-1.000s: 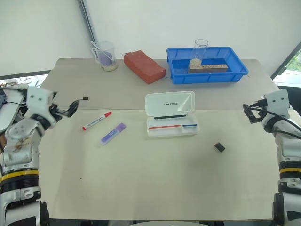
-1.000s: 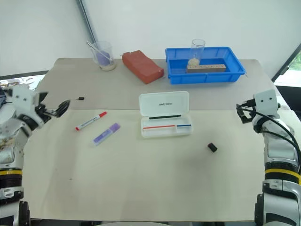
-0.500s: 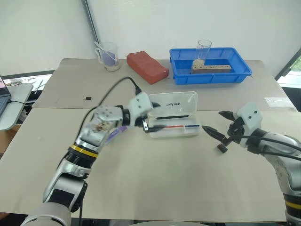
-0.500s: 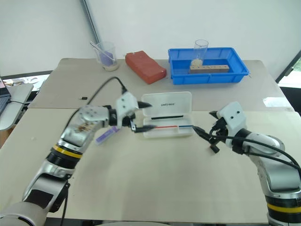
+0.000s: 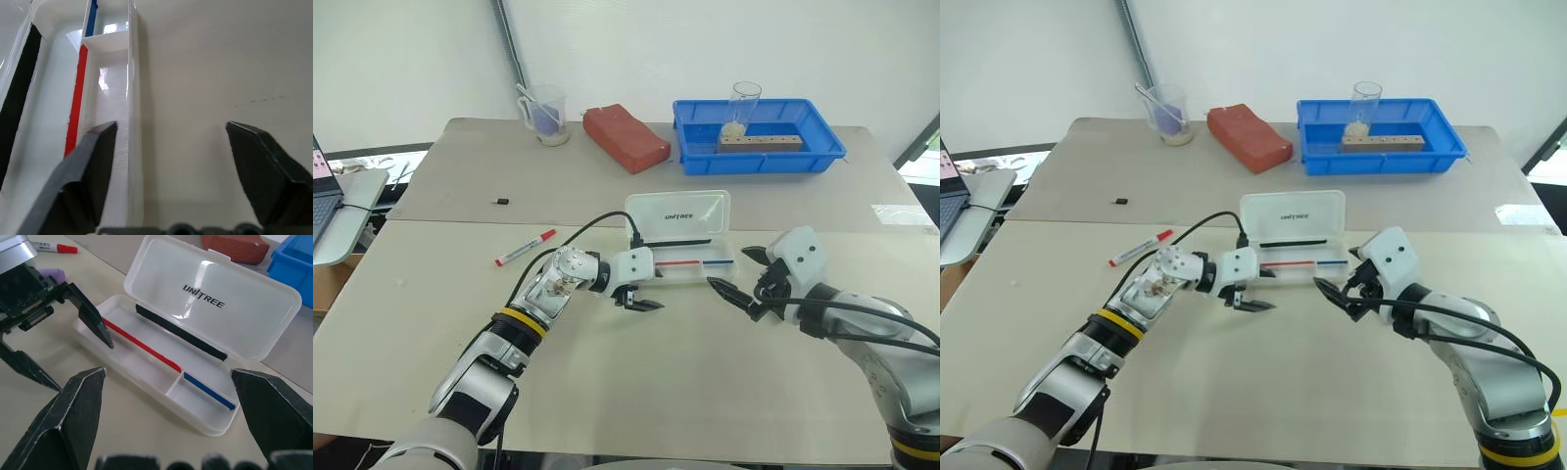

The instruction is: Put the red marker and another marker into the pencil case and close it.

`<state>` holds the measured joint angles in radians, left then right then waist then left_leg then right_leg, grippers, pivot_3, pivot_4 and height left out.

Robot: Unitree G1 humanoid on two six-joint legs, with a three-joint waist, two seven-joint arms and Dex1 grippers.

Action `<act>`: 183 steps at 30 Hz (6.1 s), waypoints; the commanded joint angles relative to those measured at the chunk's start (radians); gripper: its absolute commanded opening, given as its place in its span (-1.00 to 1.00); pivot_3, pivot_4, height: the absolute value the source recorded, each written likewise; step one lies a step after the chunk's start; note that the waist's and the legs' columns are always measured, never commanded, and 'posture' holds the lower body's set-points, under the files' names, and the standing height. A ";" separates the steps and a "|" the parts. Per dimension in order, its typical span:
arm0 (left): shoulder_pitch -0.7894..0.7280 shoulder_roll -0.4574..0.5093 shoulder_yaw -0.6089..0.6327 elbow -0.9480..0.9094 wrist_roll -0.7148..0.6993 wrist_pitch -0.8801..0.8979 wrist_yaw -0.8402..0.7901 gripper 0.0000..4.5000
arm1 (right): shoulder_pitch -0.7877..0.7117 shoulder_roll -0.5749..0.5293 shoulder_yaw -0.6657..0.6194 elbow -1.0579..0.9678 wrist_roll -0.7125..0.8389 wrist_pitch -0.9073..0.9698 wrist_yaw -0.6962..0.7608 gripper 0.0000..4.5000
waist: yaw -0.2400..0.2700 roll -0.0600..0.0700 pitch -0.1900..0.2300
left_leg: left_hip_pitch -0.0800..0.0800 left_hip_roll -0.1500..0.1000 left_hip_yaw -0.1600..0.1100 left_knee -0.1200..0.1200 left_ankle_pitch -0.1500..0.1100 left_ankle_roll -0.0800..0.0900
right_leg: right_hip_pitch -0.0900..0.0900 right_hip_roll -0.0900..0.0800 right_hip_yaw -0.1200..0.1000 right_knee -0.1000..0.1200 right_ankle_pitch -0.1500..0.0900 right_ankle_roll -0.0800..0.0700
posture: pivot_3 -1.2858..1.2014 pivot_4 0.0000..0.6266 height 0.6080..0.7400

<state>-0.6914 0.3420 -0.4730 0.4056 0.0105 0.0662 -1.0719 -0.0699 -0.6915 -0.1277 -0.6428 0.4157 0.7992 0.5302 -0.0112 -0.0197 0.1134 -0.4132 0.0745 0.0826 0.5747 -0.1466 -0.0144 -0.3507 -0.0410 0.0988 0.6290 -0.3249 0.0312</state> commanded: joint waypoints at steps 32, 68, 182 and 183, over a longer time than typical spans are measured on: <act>0.274 0.187 0.051 -0.491 -0.032 0.173 -0.066 -0.99 | 0.028 -0.137 0.073 0.018 0.044 -0.124 0.313 1.00 | 0.000 0.002 -0.001 | -0.001 0.000 -0.004 0.002 0.001 0.002 | 0.001 0.000 -0.002 0.001 0.000 0.000 | 0.03 -0.52 1.00; 0.182 0.356 0.512 -0.491 -0.279 0.498 0.137 0.98 | -0.343 -0.068 0.123 0.009 0.225 0.035 0.238 1.00 | -0.003 0.006 -0.004 | -0.001 0.000 -0.006 0.002 0.001 0.002 | 0.000 0.001 -0.003 0.003 0.000 -0.001 | 0.03 -0.52 1.00; 0.429 0.282 0.449 -0.347 -0.172 0.402 0.240 0.60 | -0.532 -0.028 0.319 0.082 0.157 -0.006 0.302 1.00 | 0.007 0.004 -0.008 | -0.001 -0.003 -0.015 0.002 0.001 0.003 | -0.002 0.002 -0.005 0.004 0.002 -0.004 | 0.03 -0.52 1.00; 0.432 0.281 0.454 -0.351 -0.181 0.408 0.239 0.46 | -0.532 -0.026 0.316 0.085 0.156 -0.007 0.304 1.00 | 0.006 0.004 -0.008 | -0.001 -0.003 -0.015 0.002 0.001 0.003 | -0.002 0.002 -0.005 0.004 0.002 -0.004 | 0.03 -0.52 1.00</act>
<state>-0.2633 0.6189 -0.0321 0.0443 -0.1641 0.4613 -0.8405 -0.5809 -0.7160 0.1986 -0.5478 0.5819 0.8242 0.8270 -0.0051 -0.0155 0.1052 -0.4147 0.0713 0.0672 0.5762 -0.1452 -0.0116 -0.3520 -0.0393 0.0936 0.6341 -0.3233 0.0270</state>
